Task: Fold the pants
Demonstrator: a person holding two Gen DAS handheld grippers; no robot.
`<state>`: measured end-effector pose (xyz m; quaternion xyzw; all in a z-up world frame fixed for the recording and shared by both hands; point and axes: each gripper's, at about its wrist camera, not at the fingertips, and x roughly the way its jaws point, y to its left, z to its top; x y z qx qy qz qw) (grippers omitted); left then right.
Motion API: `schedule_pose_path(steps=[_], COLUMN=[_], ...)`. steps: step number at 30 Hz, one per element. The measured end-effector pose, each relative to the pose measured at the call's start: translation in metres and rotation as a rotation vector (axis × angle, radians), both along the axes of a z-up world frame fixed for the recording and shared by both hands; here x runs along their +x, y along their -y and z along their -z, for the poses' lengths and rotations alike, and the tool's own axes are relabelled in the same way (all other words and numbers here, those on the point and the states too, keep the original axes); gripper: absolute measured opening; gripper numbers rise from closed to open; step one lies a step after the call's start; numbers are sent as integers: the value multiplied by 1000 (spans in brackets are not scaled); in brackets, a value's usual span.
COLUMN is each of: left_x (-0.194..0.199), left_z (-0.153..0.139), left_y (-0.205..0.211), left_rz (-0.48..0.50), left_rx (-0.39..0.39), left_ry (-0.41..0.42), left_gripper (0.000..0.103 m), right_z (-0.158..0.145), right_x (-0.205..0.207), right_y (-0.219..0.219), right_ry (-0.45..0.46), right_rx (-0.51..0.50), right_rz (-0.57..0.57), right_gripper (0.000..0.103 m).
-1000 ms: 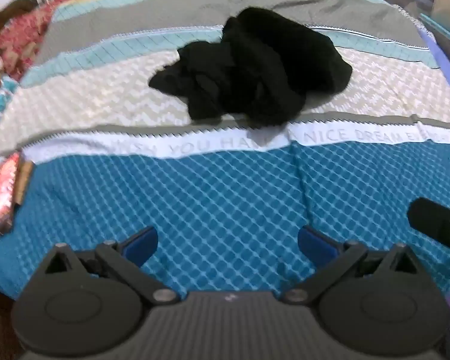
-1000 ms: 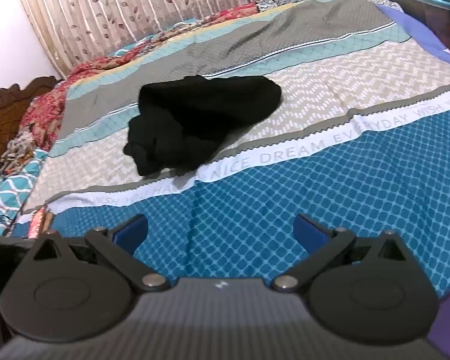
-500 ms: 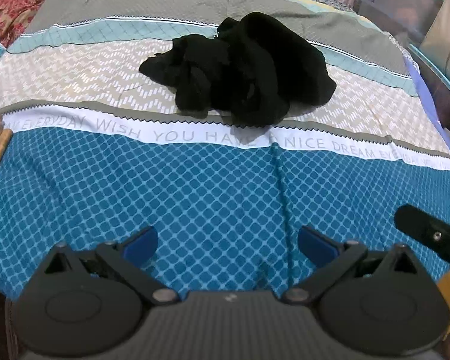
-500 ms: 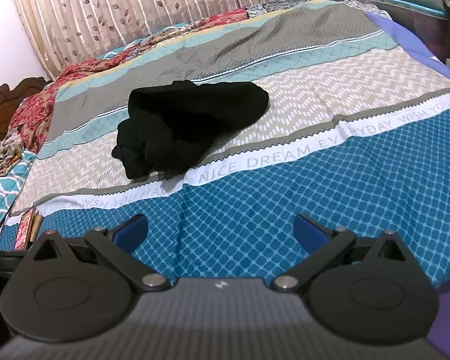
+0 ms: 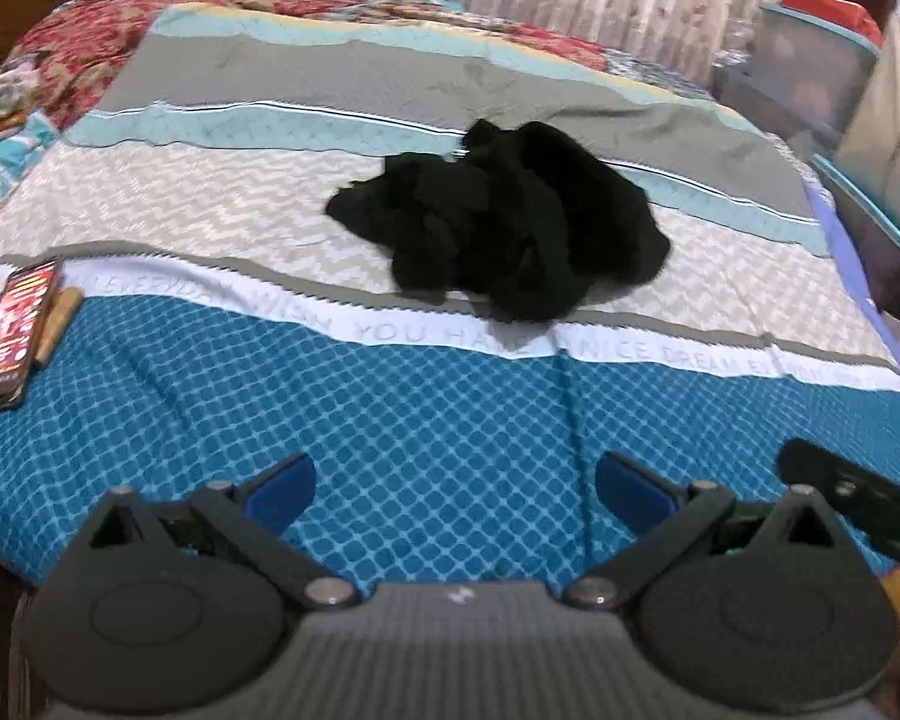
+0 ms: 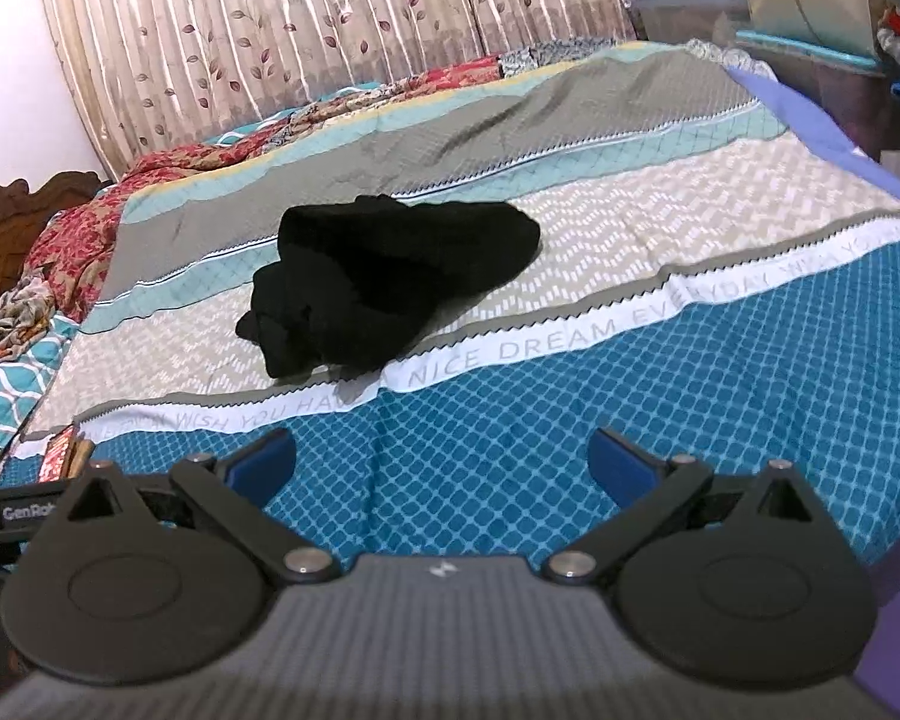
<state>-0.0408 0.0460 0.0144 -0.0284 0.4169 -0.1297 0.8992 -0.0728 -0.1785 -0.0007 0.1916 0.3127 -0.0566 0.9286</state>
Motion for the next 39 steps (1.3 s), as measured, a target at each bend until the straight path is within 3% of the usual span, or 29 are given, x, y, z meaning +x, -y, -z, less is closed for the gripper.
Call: schedule_pose_path(steps=[6,16,18,23,26,33,35,38,39], left_x=[5,29,35,51,60,78,83,91,95], left_z=[1,3,6,17,23,27,28,32,33], left_y=[-2,-33,-40,-58,-66,-77,-81,-85,-86], left_rz=[4,-34,-45,-65,-63,-52,-61,-78,-83], left_rx=[19,-46,-56,-66,-71,-87,-91,-77,-73], left_ry=[10,1,-6,-39,-53,-48,-51,-54,-58], left_gripper=[103,103,103,103,103,103,103,103,103], right_z=[2,-2,-4,-4,-2,9,11,8,8], right_x=[0,2,5,35,64,153,175,188,191], right_y=[-4,2,4,13,13,-7,-7,0,-1], right_ry=[-23,-11,-5,-39,-48,-16,-3,50,60], right_rx=[-5,-32,-50,-41,-49,-160,-155,-3,31], right_rz=[-10,48,50,21,1,-119,-121,-98,-106], right_gripper=[103,103,97,63,50,53,67,88,89])
